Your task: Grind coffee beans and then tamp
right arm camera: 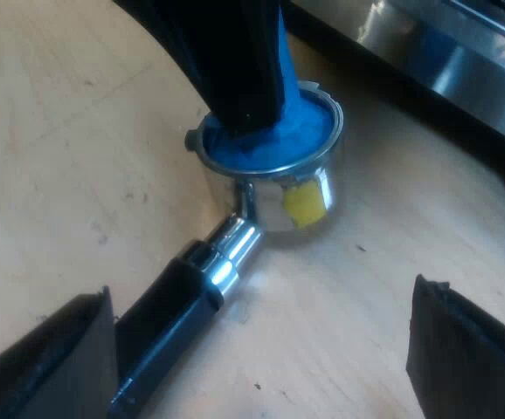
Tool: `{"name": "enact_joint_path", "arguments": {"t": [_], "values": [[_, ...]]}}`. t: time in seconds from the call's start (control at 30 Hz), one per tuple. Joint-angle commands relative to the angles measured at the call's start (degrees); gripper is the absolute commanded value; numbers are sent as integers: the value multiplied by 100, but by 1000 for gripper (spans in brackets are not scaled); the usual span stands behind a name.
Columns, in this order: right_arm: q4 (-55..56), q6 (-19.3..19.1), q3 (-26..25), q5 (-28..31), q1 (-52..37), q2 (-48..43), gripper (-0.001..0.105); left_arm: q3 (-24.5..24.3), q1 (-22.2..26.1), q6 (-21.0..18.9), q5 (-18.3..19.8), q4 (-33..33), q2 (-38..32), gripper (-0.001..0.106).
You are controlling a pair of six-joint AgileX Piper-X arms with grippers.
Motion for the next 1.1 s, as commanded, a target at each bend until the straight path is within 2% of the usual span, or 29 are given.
{"name": "enact_joint_path", "arguments": {"t": [0.03, 0.2, 0.47, 0.6, 0.77, 0.9, 1.0, 1.1], "values": [[-116, -52, 8, 70, 12, -23, 71, 89, 0, -56, -251, 222, 60, 0], [-548, -72, -10, 70, 2, -34, 71, 39, 0, -56, -254, 232, -455, 0], [-583, -232, -88, 57, 2, -34, 71, 27, 0, -56, -266, 403, -1180, 0], [-572, -659, -274, 57, 2, -34, 71, 27, 0, -56, -266, 651, -1435, 0], [-530, -745, -467, 27, 2, -34, 71, 27, 0, -56, -266, 936, -1679, 0], [-362, -703, -663, -447, -8, -23, 71, 97, 0, -101, -736, 1101, -1873, 0], [-122, -703, -830, -771, -8, -23, 71, 202, 48, -176, -780, 1200, -2034, 0], [-84, -703, -918, -785, -8, -23, 71, 314, 162, -230, -780, 1256, -2192, 0]]}}
